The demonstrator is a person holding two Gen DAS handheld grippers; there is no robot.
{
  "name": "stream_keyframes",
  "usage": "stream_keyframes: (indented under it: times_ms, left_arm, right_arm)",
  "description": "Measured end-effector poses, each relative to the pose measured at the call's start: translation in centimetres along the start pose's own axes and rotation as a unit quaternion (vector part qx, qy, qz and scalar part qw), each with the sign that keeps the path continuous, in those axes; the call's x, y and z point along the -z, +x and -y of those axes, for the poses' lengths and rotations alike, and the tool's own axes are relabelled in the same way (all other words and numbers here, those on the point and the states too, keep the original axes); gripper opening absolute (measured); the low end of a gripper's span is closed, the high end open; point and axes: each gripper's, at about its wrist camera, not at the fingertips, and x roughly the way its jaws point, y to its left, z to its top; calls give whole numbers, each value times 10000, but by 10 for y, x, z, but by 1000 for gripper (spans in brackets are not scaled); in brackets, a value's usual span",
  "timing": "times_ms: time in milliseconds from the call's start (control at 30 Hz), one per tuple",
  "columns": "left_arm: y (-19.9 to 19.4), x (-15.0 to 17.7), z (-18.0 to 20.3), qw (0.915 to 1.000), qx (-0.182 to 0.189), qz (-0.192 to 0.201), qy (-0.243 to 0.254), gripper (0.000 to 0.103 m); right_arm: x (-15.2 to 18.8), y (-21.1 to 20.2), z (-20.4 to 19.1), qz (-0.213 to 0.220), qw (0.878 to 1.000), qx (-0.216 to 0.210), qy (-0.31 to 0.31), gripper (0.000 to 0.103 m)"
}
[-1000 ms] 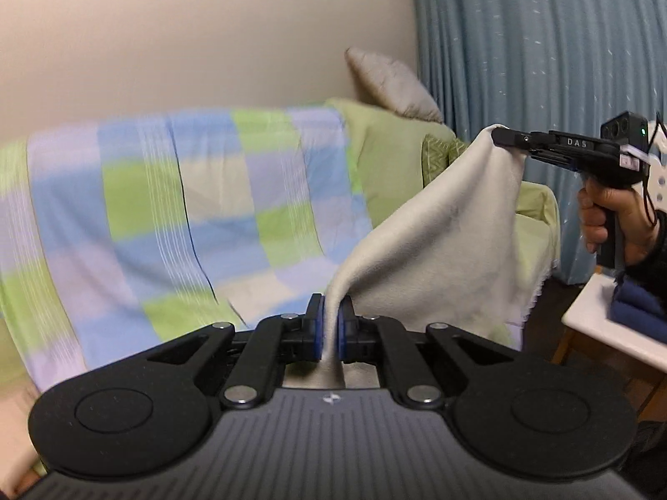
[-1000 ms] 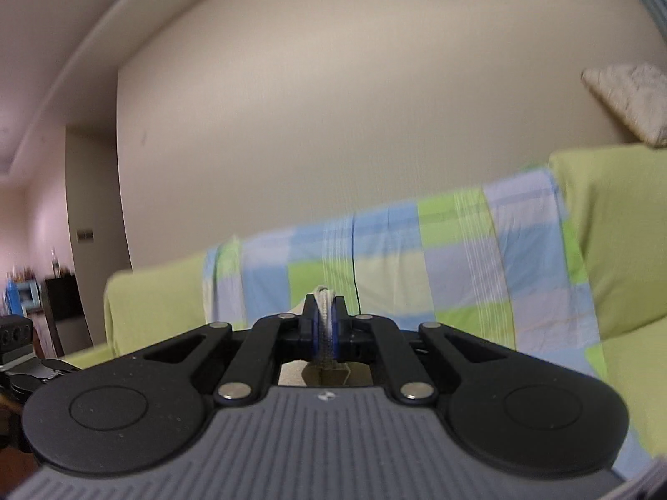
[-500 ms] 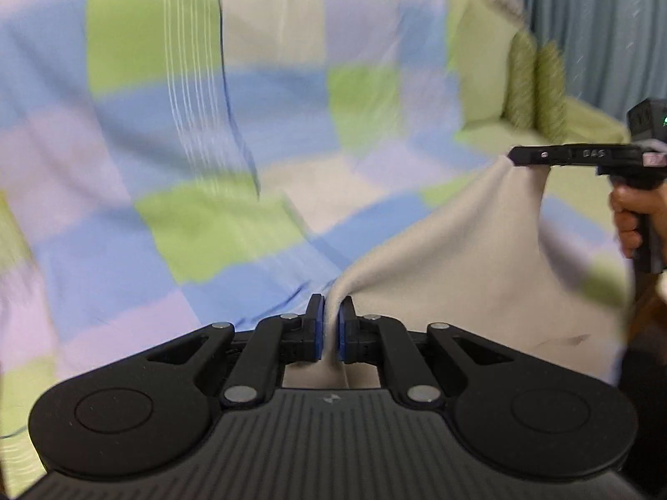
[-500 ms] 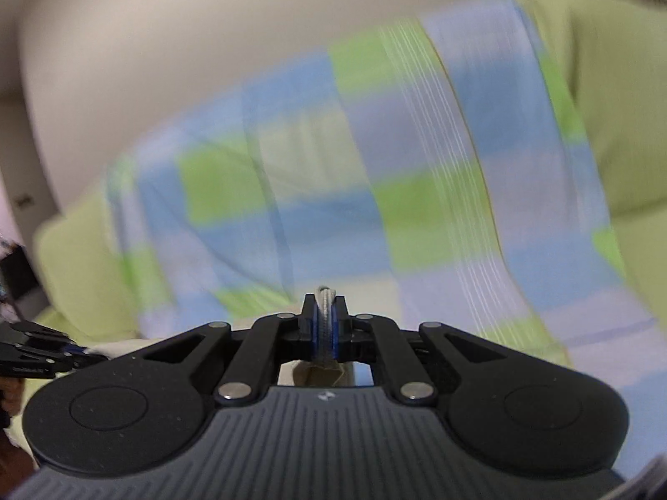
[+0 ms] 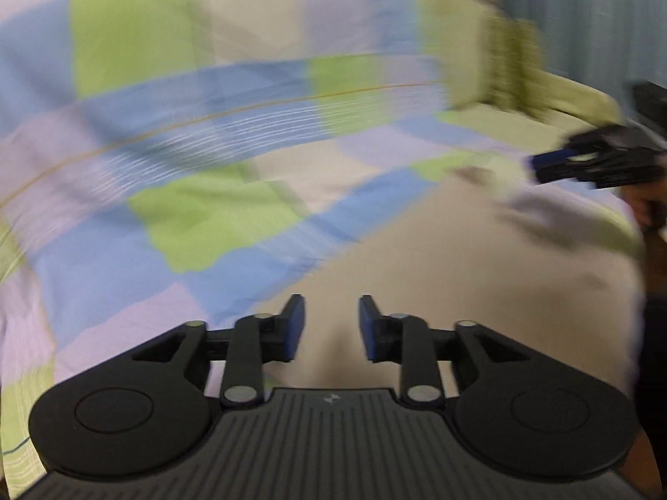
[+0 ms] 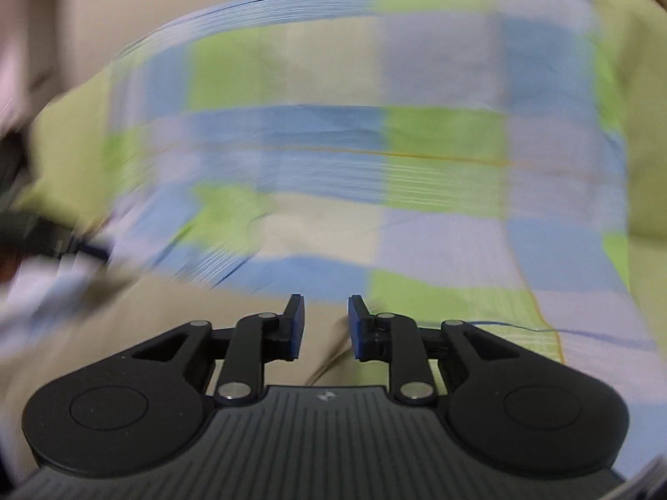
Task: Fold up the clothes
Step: 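Lay the beige shirt flat on the blanket and open both grippers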
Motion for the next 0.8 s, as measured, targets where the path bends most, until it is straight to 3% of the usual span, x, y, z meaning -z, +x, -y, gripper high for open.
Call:
stream_keyframes:
  times_ms: [67, 133, 200, 300, 367, 433, 567, 667, 733, 800]
  left_arm:
    - [-15, 12, 39, 9979, 356, -125, 531, 43]
    - [-23, 27, 84, 9904, 471, -364, 1245, 43]
    - [-21, 38, 111, 9824, 204, -578, 1765, 43]
    - [-4, 55, 145, 9625, -368, -997, 2495, 43]
    - [3, 58, 153, 9573, -543, -1029, 2646, 43]
    - [13, 59, 156, 9582, -723, -1002, 2581, 43]
    - [20, 55, 146, 9686, -733, -1012, 2148, 43]
    - [21, 46, 131, 9791, -512, -1100, 1633, 15]
    - [19, 42, 123, 9823, -437, -1101, 1454, 3]
    - [12, 39, 119, 9843, -404, -1060, 1349, 2]
  right_arm:
    - [16, -26, -44, -207, 9962, -41, -850, 20]
    - [29, -46, -75, -385, 9881, -27, -1489, 21]
    - [40, -57, -95, -532, 9767, 54, -2080, 23]
    - [62, -62, -119, -896, 9430, 330, -3188, 23]
    - [71, -59, -126, -1020, 9232, 430, -3681, 24]
    - [76, -53, -130, -1029, 9086, 509, -4016, 24]
    - [83, -33, -130, -1121, 8948, 590, -4281, 24]
    - [91, -31, -129, -1180, 8870, 503, -4437, 18]
    - [95, -29, -129, -1208, 8821, 437, -4531, 6]
    - [92, -34, -128, -1173, 8869, 475, -4442, 3]
